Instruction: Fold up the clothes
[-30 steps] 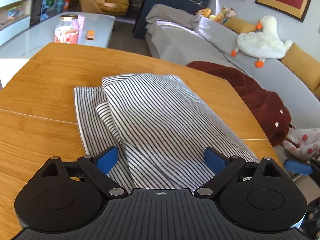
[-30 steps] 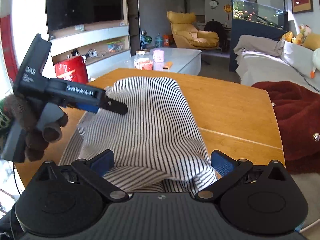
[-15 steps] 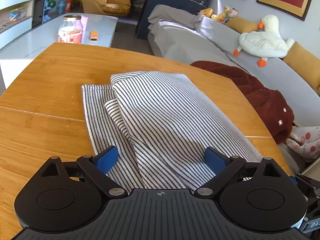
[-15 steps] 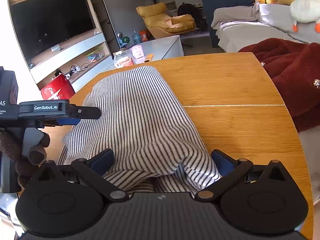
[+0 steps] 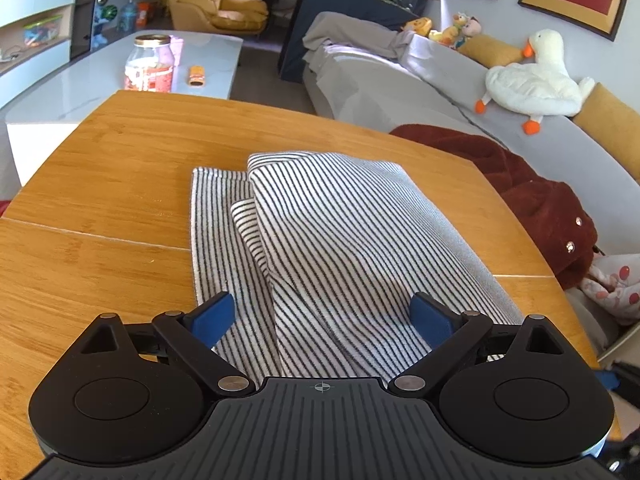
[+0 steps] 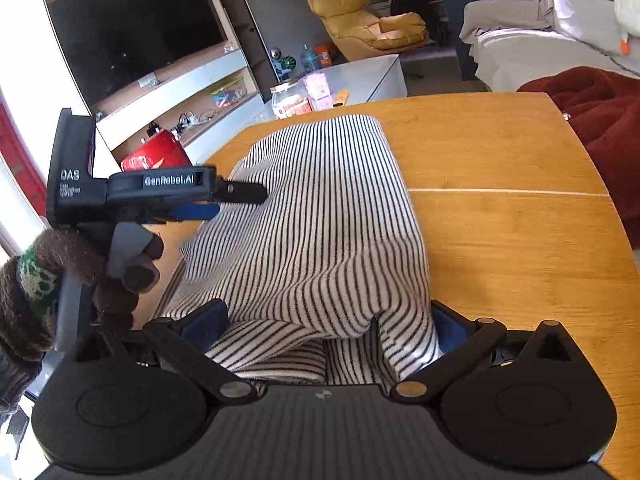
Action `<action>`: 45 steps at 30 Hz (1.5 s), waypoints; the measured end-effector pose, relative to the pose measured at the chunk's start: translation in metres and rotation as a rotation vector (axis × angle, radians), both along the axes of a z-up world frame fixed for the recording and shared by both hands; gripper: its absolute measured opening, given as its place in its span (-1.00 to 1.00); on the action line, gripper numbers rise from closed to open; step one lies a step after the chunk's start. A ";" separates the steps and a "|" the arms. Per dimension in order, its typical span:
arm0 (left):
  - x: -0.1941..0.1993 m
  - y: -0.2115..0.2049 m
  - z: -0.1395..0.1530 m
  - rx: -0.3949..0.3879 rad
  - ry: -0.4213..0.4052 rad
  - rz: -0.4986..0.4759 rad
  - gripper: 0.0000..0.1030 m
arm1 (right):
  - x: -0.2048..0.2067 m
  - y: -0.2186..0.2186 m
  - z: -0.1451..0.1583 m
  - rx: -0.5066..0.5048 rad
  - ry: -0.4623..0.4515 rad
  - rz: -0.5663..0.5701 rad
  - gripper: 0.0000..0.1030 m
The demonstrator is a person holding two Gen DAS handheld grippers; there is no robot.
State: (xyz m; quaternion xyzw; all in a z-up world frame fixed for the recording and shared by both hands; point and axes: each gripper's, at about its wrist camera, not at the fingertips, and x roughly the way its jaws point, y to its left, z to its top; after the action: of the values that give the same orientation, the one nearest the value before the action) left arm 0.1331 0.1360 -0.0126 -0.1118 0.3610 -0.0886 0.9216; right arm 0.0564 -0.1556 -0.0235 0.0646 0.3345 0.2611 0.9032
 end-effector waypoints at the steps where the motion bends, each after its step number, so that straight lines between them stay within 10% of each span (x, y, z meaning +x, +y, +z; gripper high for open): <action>1: -0.003 0.000 0.002 0.008 -0.004 0.000 0.90 | -0.002 -0.004 0.006 -0.001 -0.039 -0.012 1.00; 7: -0.048 -0.011 0.015 0.015 -0.059 -0.084 0.93 | -0.006 0.002 0.014 -0.182 -0.204 -0.038 0.99; 14: -0.103 -0.034 -0.002 0.213 -0.062 -0.203 0.95 | -0.008 0.003 -0.010 -0.194 -0.082 0.005 0.91; 24: -0.135 -0.003 0.017 0.146 -0.047 -0.129 1.00 | -0.076 0.028 0.031 -0.372 -0.370 0.338 0.61; 39: -0.150 -0.001 0.019 0.126 -0.035 -0.142 1.00 | -0.102 0.075 -0.007 -0.615 -0.471 0.581 0.55; 45: -0.158 -0.009 0.027 0.151 -0.065 -0.209 1.00 | -0.070 0.071 -0.001 -0.469 -0.297 0.479 0.52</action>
State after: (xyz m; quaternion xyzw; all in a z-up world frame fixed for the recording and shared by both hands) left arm -0.0250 0.1271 0.0141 -0.0009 0.3464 -0.1603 0.9243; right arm -0.0133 -0.0845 -0.0241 -0.2629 0.2562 0.3878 0.8455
